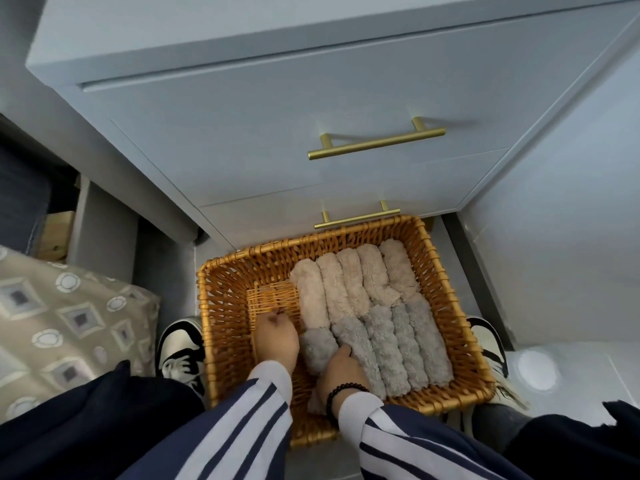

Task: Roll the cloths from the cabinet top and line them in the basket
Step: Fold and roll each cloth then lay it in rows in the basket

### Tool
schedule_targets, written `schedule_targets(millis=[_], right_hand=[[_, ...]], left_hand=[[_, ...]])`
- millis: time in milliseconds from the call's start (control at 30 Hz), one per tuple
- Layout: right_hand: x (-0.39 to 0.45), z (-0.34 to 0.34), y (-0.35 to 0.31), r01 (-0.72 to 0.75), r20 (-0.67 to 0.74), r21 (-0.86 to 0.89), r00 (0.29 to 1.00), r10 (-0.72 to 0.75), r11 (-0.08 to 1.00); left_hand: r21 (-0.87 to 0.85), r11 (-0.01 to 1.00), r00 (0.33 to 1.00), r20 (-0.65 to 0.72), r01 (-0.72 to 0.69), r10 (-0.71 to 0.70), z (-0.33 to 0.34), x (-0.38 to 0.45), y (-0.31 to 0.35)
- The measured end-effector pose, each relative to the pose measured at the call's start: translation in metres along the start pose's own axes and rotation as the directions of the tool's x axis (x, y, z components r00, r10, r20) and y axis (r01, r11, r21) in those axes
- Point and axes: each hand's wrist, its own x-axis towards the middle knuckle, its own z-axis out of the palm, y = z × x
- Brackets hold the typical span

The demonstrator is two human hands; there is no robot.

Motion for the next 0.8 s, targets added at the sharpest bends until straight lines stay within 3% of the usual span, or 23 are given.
schedule_targets(millis=[67,167,267,333,400,500,600,800], right_hand=[[-0.006,-0.001,-0.004,0.036,-0.052,-0.071,0.998,-0.040,0.997],[-0.016,-0.010,-0.016,0.098,-0.129,-0.372,0.979,-0.156,0.923],[-0.024,-0.020,-0.033,0.224,-0.159,-0.704,0.875,-0.457,0.673],[-0.023,-0.021,-0.040,0.347,-0.017,-0.843,0.747,-0.665,0.411],[-0.017,-0.019,-0.039,0.422,0.154,-0.885,0.668,-0.728,0.199],[0.002,-0.012,-0.021,0.413,0.251,-0.905,0.717,-0.651,0.105],[0.012,-0.005,-0.006,0.367,0.243,-0.922,0.796,-0.554,0.123],[0.016,0.005,-0.008,0.286,0.168,-0.945,0.842,-0.512,0.161]], left_hand=[[-0.119,0.964,0.966,0.131,0.238,-0.222,-0.003,-0.003,-0.018],[-0.182,0.851,0.802,0.476,0.492,-0.362,-0.012,-0.018,-0.025],[-0.230,0.787,0.679,0.670,0.573,-0.299,-0.020,-0.028,-0.026],[-0.235,0.762,0.643,0.709,0.603,-0.291,-0.025,-0.025,-0.025],[-0.240,0.766,0.659,0.691,0.597,-0.297,-0.027,-0.017,-0.026],[-0.266,0.809,0.755,0.584,0.525,-0.298,-0.035,-0.001,-0.028],[-0.276,0.837,0.778,0.577,0.472,-0.248,-0.044,0.012,-0.024],[-0.247,0.903,0.750,0.651,0.353,-0.115,-0.039,0.019,-0.001]])
